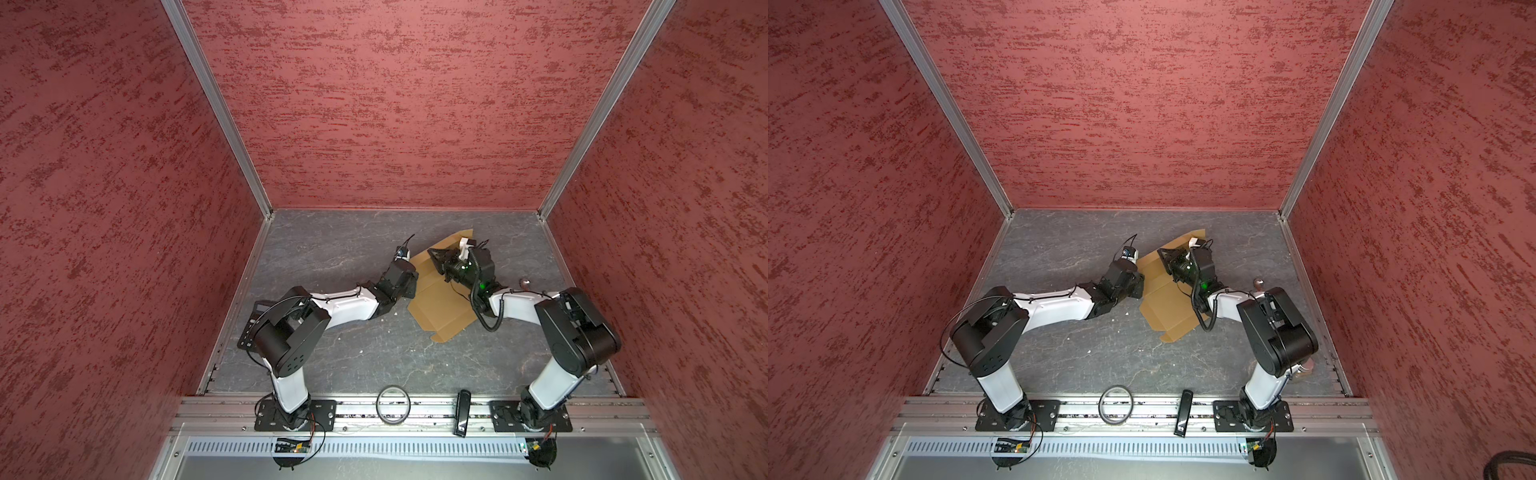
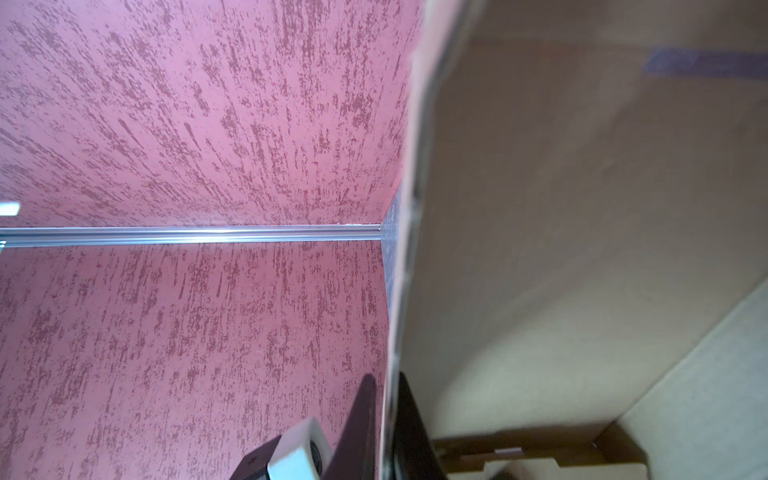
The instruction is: Fold the paper box
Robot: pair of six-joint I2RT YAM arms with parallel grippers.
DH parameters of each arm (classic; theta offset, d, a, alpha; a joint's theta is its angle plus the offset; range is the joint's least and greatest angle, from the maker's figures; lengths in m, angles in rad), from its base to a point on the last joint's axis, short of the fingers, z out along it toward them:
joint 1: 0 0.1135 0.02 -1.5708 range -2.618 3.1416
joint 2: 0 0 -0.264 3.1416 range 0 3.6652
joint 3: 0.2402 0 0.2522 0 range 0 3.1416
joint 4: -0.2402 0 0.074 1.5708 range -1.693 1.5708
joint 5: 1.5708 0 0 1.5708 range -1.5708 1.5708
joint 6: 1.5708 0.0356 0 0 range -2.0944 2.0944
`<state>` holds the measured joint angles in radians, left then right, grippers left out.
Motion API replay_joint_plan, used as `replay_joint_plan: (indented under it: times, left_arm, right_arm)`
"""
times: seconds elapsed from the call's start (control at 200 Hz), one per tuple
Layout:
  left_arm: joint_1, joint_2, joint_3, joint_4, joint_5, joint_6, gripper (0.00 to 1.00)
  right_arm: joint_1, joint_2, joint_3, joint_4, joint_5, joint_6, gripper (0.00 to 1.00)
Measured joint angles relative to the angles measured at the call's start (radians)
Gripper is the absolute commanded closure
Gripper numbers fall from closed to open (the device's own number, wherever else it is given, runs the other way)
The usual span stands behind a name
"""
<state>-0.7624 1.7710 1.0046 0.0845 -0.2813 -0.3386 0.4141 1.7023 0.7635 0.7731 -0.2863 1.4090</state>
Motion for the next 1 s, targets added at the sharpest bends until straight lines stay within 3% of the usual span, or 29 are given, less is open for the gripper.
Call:
replay_joint_plan:
  times: [0.546,1.002]
  left_arm:
    - [0.012,0.000,0.006,0.023,-0.099,0.125,0.74]
    - [0.109,0.000,-0.030,0.076,-0.057,0.224,0.79]
  right_arm:
    - [0.005,-0.074,-0.020,-0.032,0.001,-0.005,0.60]
    - [0.005,-0.293,-0.135,-0.197,-0.005,-0.127,0.44]
